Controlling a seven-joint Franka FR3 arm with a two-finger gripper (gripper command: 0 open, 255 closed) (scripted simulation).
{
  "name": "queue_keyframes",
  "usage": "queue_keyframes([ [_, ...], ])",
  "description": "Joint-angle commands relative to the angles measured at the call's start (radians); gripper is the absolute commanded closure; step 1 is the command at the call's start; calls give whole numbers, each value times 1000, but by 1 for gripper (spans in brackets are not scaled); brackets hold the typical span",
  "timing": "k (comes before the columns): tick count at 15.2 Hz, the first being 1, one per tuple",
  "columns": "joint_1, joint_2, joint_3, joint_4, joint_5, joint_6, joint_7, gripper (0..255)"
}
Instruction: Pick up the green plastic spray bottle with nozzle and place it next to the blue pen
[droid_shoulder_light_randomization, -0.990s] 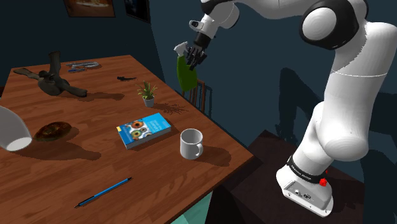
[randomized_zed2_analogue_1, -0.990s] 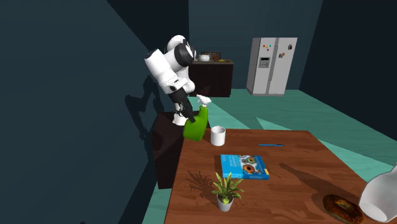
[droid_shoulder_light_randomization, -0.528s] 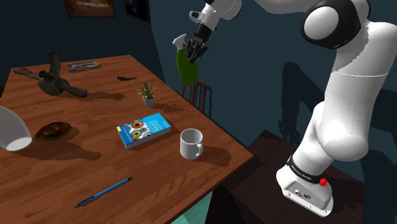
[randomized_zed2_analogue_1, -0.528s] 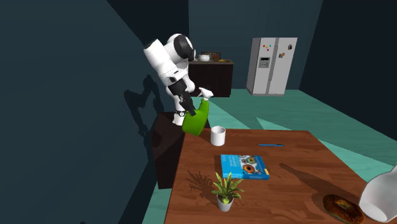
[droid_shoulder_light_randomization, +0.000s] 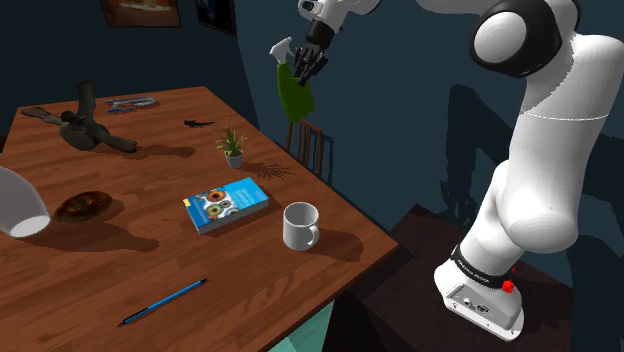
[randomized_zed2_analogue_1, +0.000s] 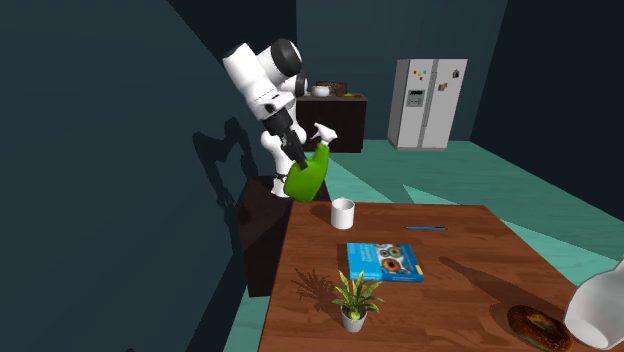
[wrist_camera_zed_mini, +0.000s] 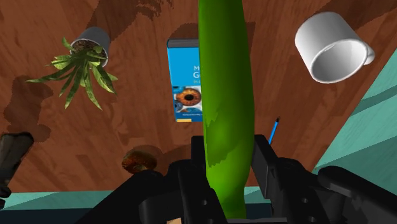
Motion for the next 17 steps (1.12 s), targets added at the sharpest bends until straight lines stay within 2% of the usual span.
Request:
queue_keyframes([
  [1,-5,2,-1,32,0,-28,12,255],
  [8,-27,28,-4,153,13,-117,52,255],
  [12,67,-62,28,-9,-34,10,104,255],
  [17,155,-137,79,-160,-69,151,178,255],
])
